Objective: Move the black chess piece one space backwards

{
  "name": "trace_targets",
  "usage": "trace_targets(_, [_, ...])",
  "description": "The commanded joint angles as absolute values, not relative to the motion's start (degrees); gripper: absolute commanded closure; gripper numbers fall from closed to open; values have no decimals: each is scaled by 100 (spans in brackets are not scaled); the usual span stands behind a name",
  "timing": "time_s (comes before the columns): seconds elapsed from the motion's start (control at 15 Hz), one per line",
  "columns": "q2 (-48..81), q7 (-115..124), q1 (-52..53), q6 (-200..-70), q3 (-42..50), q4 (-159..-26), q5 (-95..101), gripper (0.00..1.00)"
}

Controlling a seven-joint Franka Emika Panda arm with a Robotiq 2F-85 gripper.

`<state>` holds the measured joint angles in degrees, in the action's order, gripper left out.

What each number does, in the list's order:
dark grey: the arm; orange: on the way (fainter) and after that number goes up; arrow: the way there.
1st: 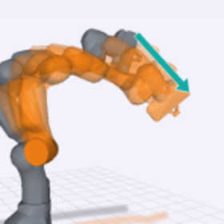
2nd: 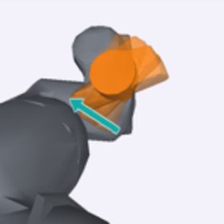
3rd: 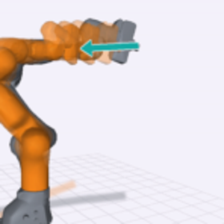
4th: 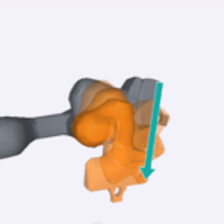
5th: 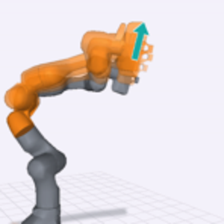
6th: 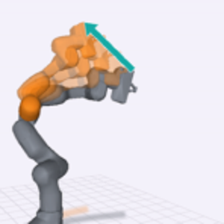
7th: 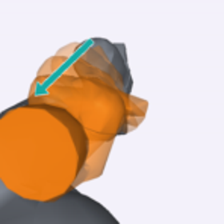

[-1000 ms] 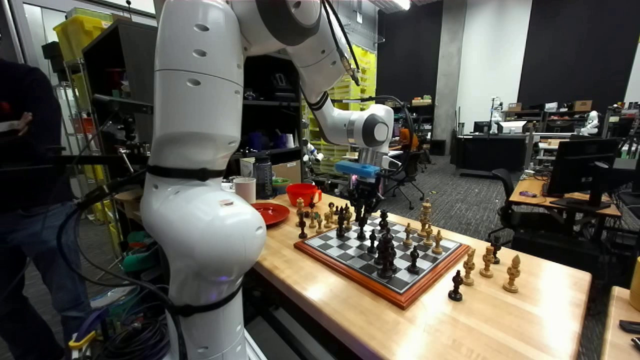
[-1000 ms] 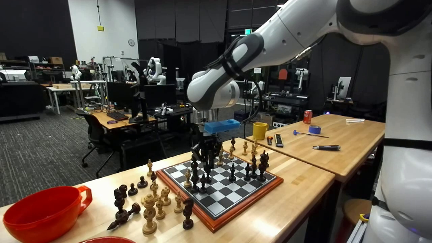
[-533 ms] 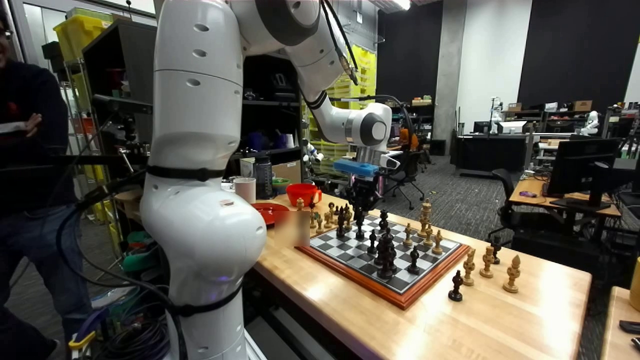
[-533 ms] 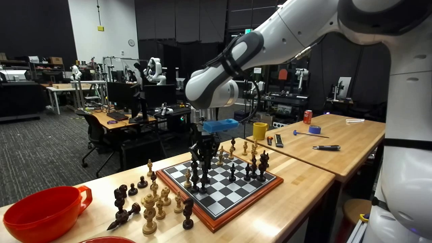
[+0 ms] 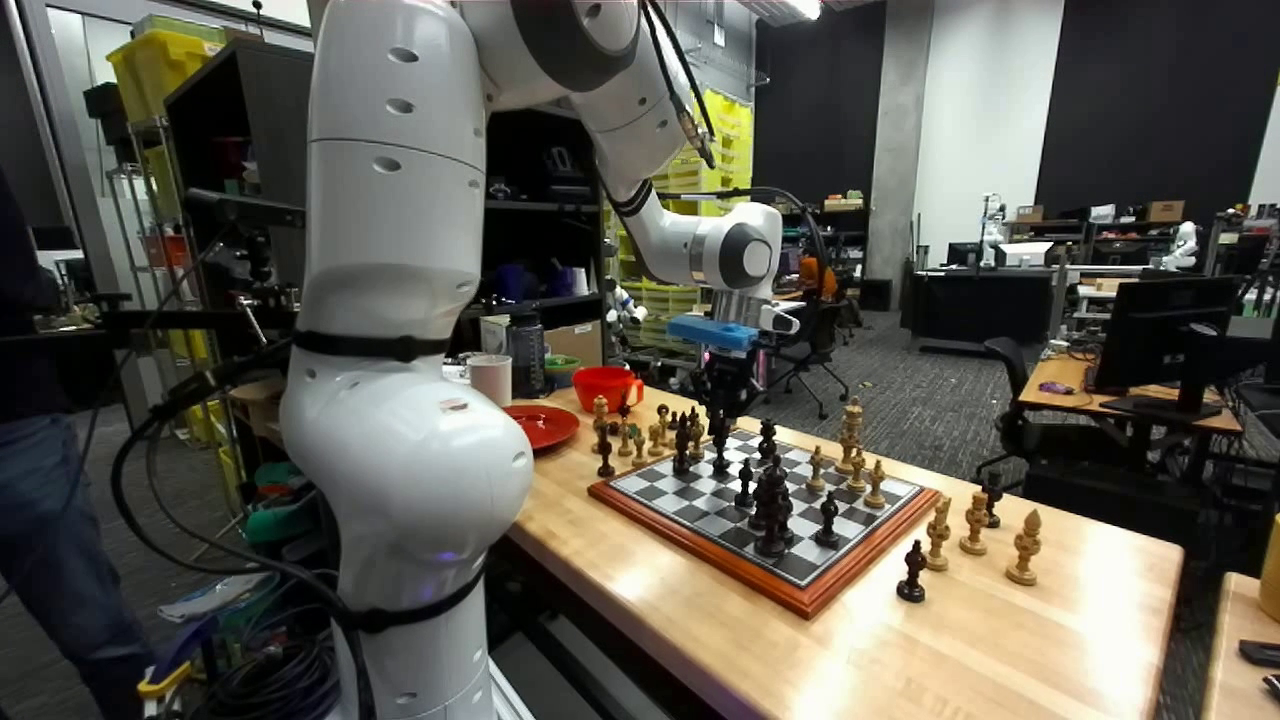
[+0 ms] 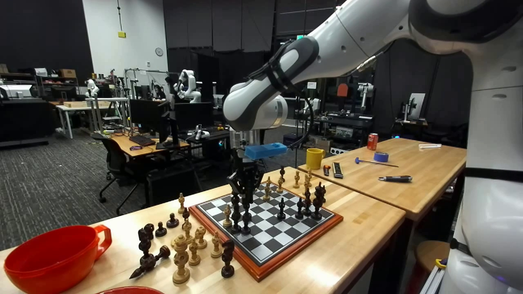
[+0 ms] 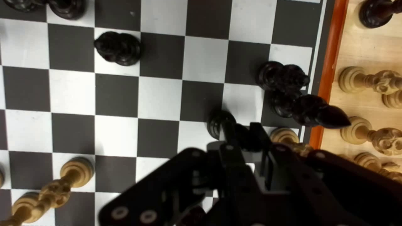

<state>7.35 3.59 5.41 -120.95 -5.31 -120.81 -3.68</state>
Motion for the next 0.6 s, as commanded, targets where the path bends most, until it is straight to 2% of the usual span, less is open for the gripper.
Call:
trace_targets(0.0, [736,219,545,-12066,-558,-11967,-485,96])
trace_targets(0.53, [905,105,536,-12036,-574,-11760,-527,96])
